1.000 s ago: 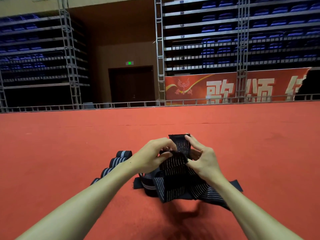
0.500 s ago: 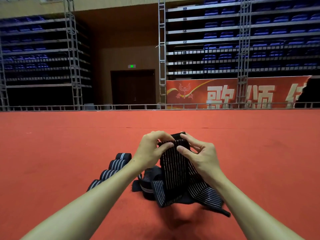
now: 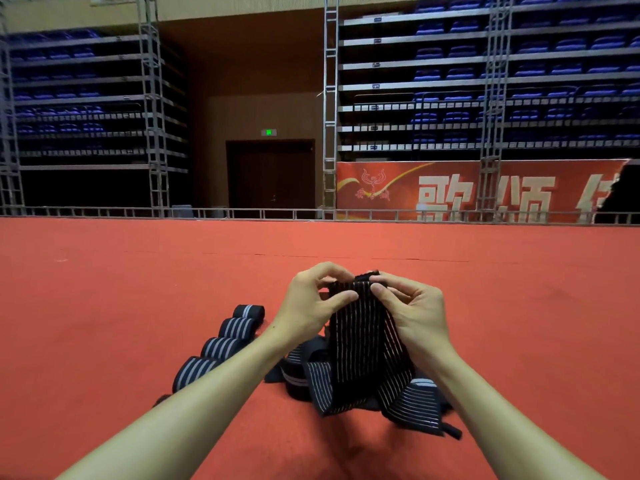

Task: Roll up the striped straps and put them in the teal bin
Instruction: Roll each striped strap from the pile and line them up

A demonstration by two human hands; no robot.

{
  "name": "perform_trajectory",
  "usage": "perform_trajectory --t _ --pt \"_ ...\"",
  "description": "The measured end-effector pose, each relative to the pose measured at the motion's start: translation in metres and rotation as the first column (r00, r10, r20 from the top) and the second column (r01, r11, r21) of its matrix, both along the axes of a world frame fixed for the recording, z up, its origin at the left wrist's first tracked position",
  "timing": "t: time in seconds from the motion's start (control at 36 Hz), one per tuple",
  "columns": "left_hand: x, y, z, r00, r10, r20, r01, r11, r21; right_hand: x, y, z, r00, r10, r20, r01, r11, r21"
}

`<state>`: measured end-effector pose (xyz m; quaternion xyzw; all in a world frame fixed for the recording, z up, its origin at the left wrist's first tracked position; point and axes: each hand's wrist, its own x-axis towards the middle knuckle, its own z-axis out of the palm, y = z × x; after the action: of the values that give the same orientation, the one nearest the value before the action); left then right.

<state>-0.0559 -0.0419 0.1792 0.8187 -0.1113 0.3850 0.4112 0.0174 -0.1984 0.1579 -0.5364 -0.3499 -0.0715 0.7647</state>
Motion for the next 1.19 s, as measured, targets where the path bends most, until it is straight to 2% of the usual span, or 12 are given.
perform_trajectory --t 0.17,0.36,0.44,0.61,0.69,0.78,0.86,0.97,1.19 --pt "-0.003 -0.004 -0.001 0.995 -0.045 -0.094 0.029 0.986 -0.164 0.002 -0.005 0.000 1.000 -0.023 0.012 0.023 1.000 0.008" --pt "-0.001 0.000 -0.004 0.985 -0.039 -0.171 0.002 0.977 -0.215 0.004 -0.010 -0.002 1.000 -0.030 0.006 0.030 1.000 0.000" --pt "-0.001 0.001 -0.001 0.985 -0.005 -0.173 -0.027 0.982 -0.185 0.007 -0.012 -0.002 0.997 -0.056 0.049 0.058 0.997 -0.043" --pt "-0.001 0.003 0.009 0.986 0.047 -0.163 -0.054 0.998 -0.039 0.010 -0.018 0.007 0.936 -0.165 0.311 0.218 0.965 -0.144" --pt "-0.001 0.005 0.013 0.987 0.079 -0.138 -0.071 0.996 0.057 0.009 -0.021 0.014 0.903 -0.201 0.379 0.280 0.946 -0.166" --pt "0.000 0.006 0.018 0.988 0.085 -0.131 -0.065 0.986 0.153 0.011 -0.025 0.019 0.888 -0.221 0.403 0.324 0.922 -0.210" --pt "-0.001 0.005 0.020 0.988 0.070 -0.135 -0.044 0.982 0.183 0.007 -0.027 0.023 0.899 -0.205 0.387 0.307 0.925 -0.222" --pt "-0.003 0.003 0.021 0.993 0.060 -0.100 -0.045 0.988 0.149 0.000 -0.029 0.024 0.945 -0.146 0.294 0.207 0.959 -0.191" --pt "-0.004 0.003 0.019 0.992 0.041 -0.119 -0.035 0.998 0.047 -0.002 -0.027 0.024 0.944 -0.155 0.291 0.213 0.960 -0.179"
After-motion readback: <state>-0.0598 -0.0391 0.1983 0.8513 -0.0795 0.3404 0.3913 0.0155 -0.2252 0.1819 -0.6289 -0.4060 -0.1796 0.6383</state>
